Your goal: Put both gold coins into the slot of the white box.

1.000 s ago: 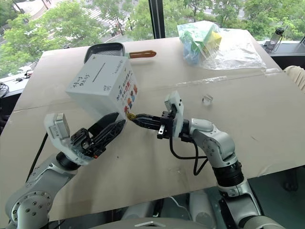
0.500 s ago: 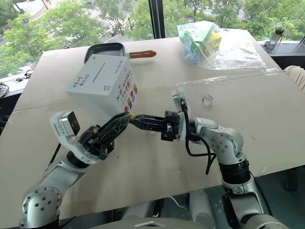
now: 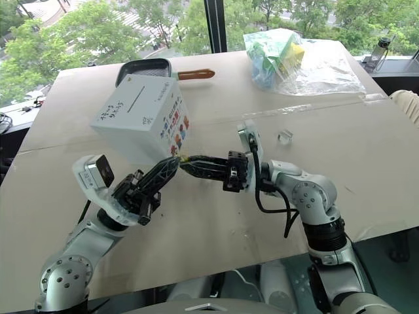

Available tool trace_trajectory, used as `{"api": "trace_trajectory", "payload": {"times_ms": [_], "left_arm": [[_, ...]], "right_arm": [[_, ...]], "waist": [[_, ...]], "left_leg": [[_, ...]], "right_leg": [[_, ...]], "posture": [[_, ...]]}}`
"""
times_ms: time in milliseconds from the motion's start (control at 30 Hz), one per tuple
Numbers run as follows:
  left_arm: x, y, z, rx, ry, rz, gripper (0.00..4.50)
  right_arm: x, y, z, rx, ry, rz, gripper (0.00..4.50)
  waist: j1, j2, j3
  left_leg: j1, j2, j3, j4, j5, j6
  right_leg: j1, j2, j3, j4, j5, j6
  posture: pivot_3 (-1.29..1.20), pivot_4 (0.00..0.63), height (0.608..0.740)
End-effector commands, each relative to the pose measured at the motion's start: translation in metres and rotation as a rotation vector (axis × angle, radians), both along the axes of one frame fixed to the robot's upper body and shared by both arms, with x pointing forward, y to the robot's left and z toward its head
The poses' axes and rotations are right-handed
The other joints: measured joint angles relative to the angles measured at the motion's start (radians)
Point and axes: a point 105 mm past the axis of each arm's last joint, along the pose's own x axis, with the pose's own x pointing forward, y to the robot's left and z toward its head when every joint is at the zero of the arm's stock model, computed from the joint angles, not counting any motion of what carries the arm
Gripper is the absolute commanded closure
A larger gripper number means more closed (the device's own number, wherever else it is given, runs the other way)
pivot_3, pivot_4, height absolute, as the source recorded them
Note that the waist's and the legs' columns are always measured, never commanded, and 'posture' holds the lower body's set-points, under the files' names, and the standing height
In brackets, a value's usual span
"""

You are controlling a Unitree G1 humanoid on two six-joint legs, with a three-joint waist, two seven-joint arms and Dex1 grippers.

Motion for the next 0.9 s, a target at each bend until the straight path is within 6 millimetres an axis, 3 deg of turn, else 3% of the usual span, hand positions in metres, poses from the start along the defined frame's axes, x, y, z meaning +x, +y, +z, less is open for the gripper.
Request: {"api": "trace_trajectory", "payload": {"times_ms": [33, 133, 200, 300, 433, 767, 900], "left_arm": [[0.026, 0.047, 0.026, 0.065, -0.085, 0.354, 4.50], [0.035, 0.072, 0.048, 0.090, -0.141, 0.526, 4.50], [0.044, 0.083, 0.066, 0.114, -0.162, 0.630, 4.50], [0.054, 0.096, 0.083, 0.168, -0.172, 0.754, 4.50], [0.067, 0.110, 0.082, 0.261, -0.127, 0.879, 4.50], [0.091, 0.095, 0.062, 0.365, -0.024, 0.822, 4.50], [0.098, 0.089, 0.042, 0.507, 0.050, 0.789, 4.50]], "right_arm": [[0.018, -0.008, 0.006, -0.070, -0.203, -0.124, 2.13], [0.048, -0.019, 0.013, -0.084, -0.370, -0.301, 2.13], [0.066, -0.026, 0.027, -0.080, -0.485, -0.398, 2.13], [0.078, -0.032, 0.042, -0.093, -0.600, -0.453, 2.13], [0.078, -0.034, 0.053, -0.100, -0.653, -0.439, 2.13], [0.068, -0.030, 0.058, -0.087, -0.672, -0.378, 2.13], [0.068, -0.032, 0.056, -0.088, -0.669, -0.383, 2.13]], "waist": [[0.002, 0.000, 0.000], [0.001, -0.001, 0.000], [0.000, -0.001, 0.000], [0.000, -0.001, 0.000], [-0.001, -0.001, 0.000], [-0.003, -0.001, 0.000], [-0.002, -0.001, 0.000]], "left_leg": [[0.000, 0.000, 0.000, 0.000, 0.000, 0.000], [0.000, 0.000, 0.000, 0.000, 0.000, 0.000], [0.000, 0.000, 0.001, 0.000, 0.000, 0.000], [0.000, 0.000, 0.000, 0.000, 0.000, -0.001], [0.000, 0.000, 0.000, -0.001, 0.000, -0.001], [-0.005, 0.000, -0.003, -0.001, 0.000, -0.001], [-0.006, 0.000, -0.004, -0.001, 0.000, -0.001]], "right_leg": [[0.000, 0.000, 0.000, 0.000, 0.000, 0.000], [0.000, 0.000, -0.001, 0.000, 0.000, 0.000], [0.000, 0.000, 0.000, 0.000, 0.000, 0.000], [-0.001, 0.000, 0.000, 0.000, 0.000, 0.000], [-0.001, 0.001, 0.000, -0.002, 0.000, 0.000], [-0.003, 0.000, -0.002, -0.006, 0.000, 0.000], [-0.003, 0.000, -0.004, -0.006, 0.000, 0.000]], "posture": [[0.00, 0.150, 0.721], [0.00, 0.150, 0.721], [0.00, 0.150, 0.721], [0.00, 0.150, 0.721], [0.00, 0.150, 0.721], [0.00, 0.150, 0.721], [0.00, 0.150, 0.721]]}}
